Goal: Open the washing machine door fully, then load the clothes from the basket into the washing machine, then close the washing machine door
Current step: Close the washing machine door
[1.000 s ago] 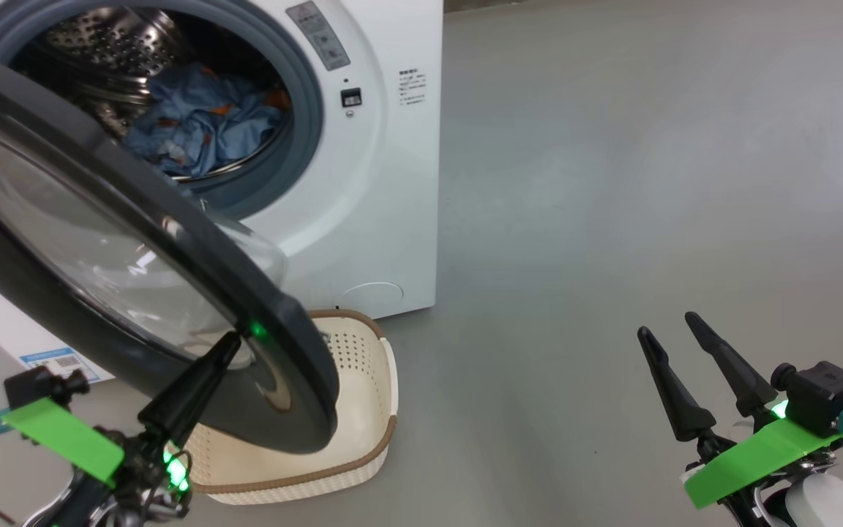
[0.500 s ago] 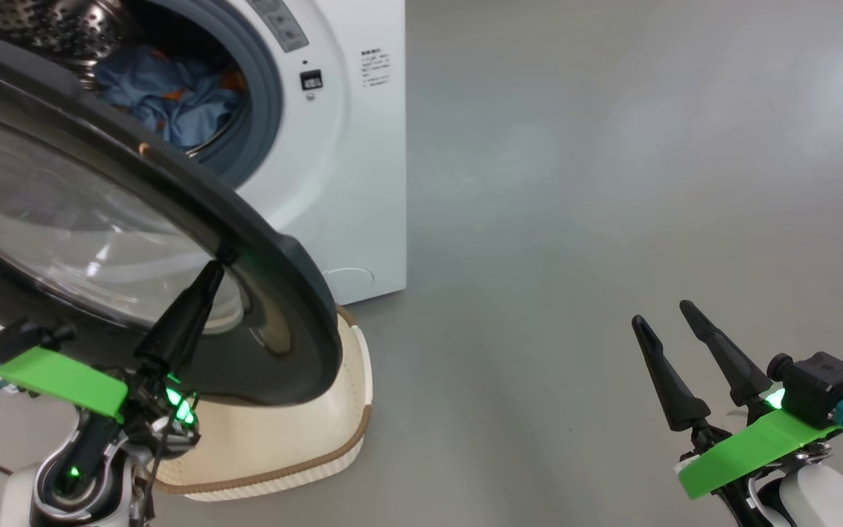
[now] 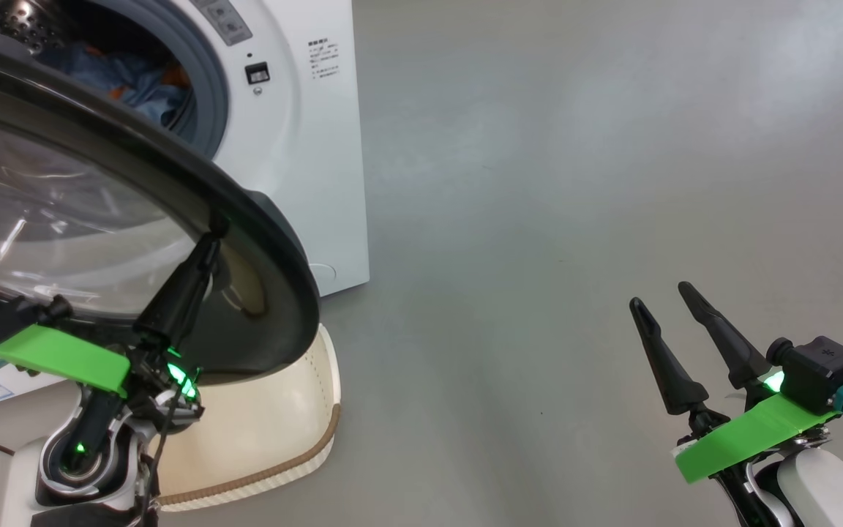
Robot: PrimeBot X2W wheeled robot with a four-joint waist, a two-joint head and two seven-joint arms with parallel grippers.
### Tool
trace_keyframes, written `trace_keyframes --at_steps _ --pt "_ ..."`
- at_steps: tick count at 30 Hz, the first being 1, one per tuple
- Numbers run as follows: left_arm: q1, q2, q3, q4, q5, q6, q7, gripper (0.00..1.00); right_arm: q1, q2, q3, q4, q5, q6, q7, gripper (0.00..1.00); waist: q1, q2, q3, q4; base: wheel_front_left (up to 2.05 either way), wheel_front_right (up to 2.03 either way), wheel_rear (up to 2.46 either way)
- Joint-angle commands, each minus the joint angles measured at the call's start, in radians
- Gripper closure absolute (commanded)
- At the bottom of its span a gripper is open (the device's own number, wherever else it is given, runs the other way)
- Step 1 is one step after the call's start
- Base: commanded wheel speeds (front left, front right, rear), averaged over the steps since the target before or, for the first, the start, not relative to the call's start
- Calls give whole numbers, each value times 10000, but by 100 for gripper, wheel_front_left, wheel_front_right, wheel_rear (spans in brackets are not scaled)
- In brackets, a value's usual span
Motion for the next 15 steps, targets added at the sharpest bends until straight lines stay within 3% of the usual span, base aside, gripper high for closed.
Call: trace_keyframes --at_steps 1,15 --pt "-371 132 235 -203 43 -68 -4 100 -155 -110 53 -209 -23 44 -80 0 -1 0 -20 -24 0 0 0" --pt "11 161 302 -246 78 -68 -34 100 -65 -167 84 -114 -10 44 -80 0 -1 0 -317 274 0 0 0"
